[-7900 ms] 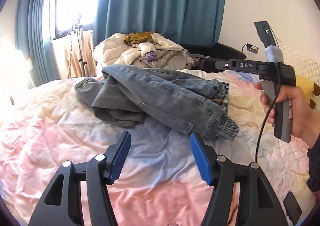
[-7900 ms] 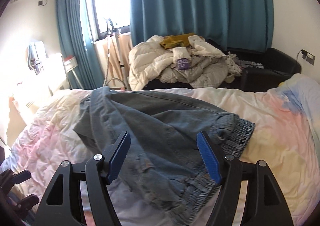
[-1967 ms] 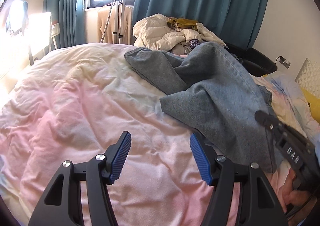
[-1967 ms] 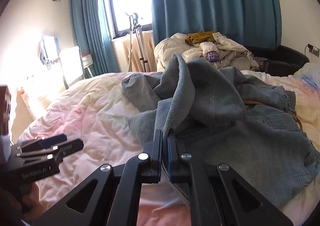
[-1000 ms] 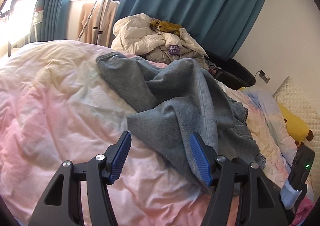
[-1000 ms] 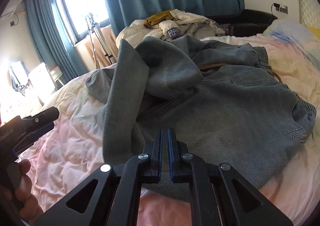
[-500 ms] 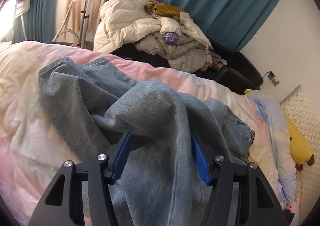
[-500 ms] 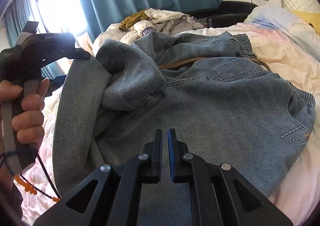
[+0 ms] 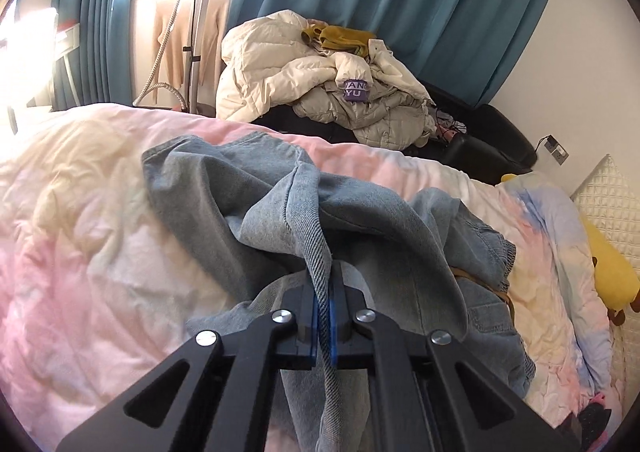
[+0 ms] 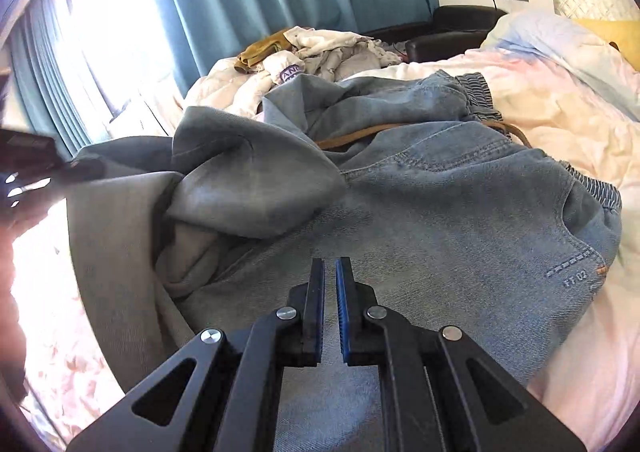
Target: Fold clothes
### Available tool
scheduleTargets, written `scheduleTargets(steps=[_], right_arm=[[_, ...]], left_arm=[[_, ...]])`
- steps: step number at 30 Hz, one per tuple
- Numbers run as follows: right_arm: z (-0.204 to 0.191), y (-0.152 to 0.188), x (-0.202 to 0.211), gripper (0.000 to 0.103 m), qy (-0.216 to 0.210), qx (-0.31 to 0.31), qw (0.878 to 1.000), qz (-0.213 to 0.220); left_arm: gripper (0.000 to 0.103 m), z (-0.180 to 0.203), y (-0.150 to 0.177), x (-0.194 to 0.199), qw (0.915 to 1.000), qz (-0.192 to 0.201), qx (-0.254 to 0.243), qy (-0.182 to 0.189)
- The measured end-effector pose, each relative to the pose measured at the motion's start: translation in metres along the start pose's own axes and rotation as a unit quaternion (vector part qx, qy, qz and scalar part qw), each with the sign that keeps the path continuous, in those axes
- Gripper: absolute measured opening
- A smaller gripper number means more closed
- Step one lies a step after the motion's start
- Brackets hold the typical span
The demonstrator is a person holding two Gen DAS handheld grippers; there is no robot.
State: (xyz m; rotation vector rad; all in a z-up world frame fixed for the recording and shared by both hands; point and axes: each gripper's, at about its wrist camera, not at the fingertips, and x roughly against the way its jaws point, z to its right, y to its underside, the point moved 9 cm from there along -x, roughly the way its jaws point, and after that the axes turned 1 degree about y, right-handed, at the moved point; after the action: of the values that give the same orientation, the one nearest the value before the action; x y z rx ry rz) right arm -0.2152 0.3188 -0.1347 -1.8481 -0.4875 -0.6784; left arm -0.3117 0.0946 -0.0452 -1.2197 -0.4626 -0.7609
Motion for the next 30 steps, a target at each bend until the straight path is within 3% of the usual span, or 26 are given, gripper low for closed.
scheduleTargets(steps=[3, 10, 14, 18, 23, 26, 30], right_arm=[[-0.002, 0.002, 0.006, 0.007, -0.004, 0.004, 1.0, -0.003], [-0.012, 0.013, 0.017, 0.007, 0.001, 0.032, 0.999, -0.011], [-0.022, 0.026, 0.017, 0.007, -0.001, 0.051, 0.998, -0.031], [-0.032, 0.037, 0.013, 0.007, 0.001, 0.075, 0.996, -0.046], [-0.036, 0.045, 0.007, 0.007, -0.003, 0.083, 0.995, -0.056], [-0.035, 0.045, 0.005, 0.007, -0.002, 0.077, 0.995, -0.059], [-0.033, 0.043, 0.006, 0.007, -0.009, 0.06, 0.996, -0.063]], left_arm=[[0.003, -0.017, 0.022, 0.041, 0.9999, 0.015, -0.001, -0.001], [0.003, -0.074, 0.088, 0.12, 0.9978, 0.027, 0.058, 0.016], [0.003, -0.099, 0.145, 0.125, 0.9984, -0.014, 0.055, -0.007], [0.004, -0.114, 0.19, 0.101, 0.997, -0.068, 0.009, -0.036], [0.005, -0.111, 0.197, 0.101, 0.9965, -0.065, -0.027, -0.047], [0.018, -0.104, 0.196, 0.109, 0.9965, -0.059, -0.042, -0.042], [0.043, -0.083, 0.187, 0.133, 0.9981, -0.048, -0.033, 0.021]])
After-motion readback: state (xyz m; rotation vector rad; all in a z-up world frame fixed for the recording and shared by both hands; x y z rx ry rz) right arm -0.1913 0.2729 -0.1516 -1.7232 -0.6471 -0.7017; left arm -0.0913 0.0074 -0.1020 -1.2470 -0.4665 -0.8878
